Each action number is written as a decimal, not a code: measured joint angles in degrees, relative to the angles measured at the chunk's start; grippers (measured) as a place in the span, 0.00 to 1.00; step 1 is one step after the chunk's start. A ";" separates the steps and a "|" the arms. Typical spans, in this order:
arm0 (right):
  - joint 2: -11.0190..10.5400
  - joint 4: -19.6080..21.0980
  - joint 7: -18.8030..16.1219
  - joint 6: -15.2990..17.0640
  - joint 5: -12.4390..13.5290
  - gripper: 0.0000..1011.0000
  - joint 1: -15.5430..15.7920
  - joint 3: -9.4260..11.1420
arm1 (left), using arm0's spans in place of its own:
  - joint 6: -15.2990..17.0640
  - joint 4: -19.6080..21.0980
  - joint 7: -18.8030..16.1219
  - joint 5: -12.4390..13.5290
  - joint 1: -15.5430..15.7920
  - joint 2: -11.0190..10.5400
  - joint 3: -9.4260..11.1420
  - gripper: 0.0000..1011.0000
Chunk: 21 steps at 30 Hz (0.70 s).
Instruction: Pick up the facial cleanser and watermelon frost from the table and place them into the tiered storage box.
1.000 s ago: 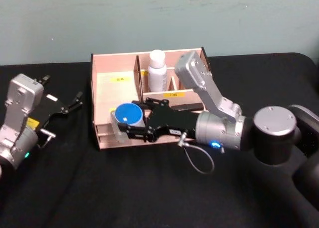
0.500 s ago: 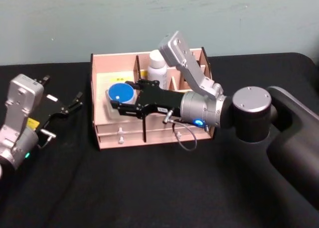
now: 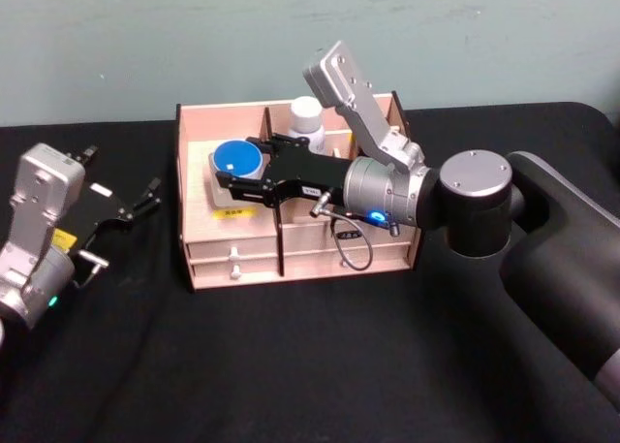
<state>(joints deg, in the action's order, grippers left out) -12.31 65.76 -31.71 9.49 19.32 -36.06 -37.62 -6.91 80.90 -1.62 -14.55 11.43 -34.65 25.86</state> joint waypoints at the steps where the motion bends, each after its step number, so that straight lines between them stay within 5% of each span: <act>1: 0.11 -0.18 -0.01 -0.03 -0.07 0.72 -0.07 0.02 | 0.00 0.00 0.00 0.00 0.00 0.00 0.00 1.00; 21: 1.47 -2.31 0.17 0.97 -1.58 0.72 -0.53 0.27 | 0.00 0.00 0.00 -0.01 0.00 0.00 0.00 1.00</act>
<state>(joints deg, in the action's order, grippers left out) -10.84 63.45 -31.54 10.45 17.74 -36.60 -37.35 -6.91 80.90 -1.62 -14.55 11.43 -34.65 25.86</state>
